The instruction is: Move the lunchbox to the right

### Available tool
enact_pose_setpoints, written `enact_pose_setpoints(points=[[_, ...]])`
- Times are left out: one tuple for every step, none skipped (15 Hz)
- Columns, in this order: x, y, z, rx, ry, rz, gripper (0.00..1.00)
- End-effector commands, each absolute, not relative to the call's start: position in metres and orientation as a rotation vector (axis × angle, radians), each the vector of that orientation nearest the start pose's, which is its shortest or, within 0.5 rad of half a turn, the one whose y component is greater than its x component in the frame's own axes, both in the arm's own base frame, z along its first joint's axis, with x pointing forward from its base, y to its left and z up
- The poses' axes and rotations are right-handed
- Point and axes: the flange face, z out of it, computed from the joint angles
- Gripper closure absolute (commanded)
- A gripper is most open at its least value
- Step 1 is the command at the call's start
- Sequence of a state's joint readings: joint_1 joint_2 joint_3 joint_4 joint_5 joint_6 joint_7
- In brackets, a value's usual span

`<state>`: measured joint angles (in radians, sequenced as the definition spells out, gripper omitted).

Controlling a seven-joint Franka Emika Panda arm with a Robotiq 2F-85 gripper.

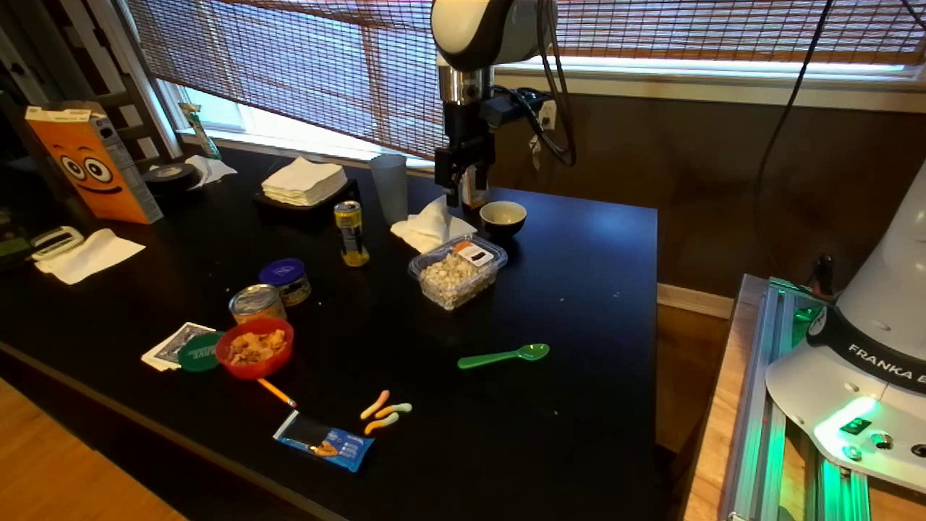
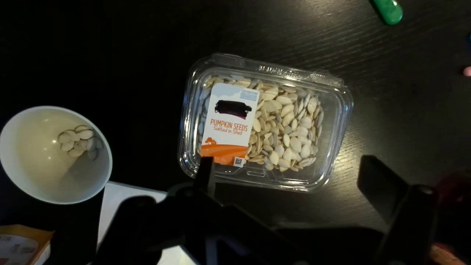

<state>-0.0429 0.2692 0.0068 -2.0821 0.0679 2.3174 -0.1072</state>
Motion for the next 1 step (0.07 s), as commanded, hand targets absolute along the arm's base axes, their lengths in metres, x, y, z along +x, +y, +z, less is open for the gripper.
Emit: enact_pose_setpoints(points=[[0.5787,-0.0196,0.2946,-3.088,-0.037,0.047,0.00]])
